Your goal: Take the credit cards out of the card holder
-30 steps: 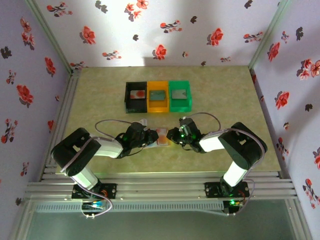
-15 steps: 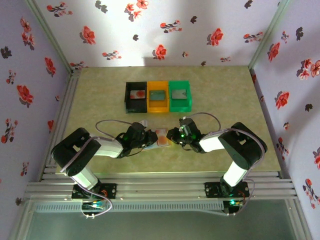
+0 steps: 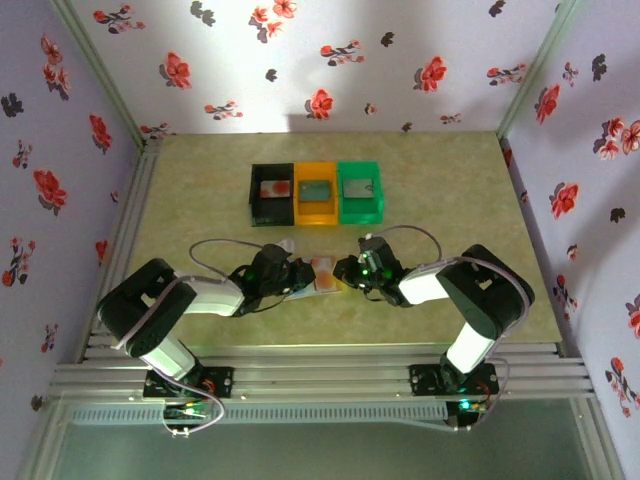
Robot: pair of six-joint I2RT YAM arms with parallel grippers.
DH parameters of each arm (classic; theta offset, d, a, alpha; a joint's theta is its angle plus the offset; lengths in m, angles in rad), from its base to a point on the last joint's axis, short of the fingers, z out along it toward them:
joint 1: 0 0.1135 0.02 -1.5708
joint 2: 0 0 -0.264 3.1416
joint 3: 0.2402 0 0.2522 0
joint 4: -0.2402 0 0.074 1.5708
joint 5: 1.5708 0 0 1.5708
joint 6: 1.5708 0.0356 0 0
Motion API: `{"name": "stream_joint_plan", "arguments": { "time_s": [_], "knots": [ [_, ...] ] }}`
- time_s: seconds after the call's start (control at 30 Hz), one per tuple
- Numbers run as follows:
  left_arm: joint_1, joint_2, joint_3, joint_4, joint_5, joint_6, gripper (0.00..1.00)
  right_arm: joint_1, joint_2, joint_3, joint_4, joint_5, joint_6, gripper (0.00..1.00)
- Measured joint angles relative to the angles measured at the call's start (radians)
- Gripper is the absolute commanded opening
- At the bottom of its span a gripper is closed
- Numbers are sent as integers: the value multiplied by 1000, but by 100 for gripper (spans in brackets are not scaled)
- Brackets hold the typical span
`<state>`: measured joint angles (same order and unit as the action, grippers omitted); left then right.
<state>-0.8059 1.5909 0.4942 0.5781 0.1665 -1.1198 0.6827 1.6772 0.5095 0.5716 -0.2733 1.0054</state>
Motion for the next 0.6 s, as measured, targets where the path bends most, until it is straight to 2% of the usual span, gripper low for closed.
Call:
{"name": "stream_joint_plan", "arguments": {
  "time_s": [0.3, 0.6],
  "knots": [
    [1, 0, 0, -41, 37, 14, 0, 12, -70, 55, -126, -10, -31, 7],
    [1, 0, 3, -42, 55, 19, 0, 33, -19, 92, -37, -45, 2, 4]
  ]
}}
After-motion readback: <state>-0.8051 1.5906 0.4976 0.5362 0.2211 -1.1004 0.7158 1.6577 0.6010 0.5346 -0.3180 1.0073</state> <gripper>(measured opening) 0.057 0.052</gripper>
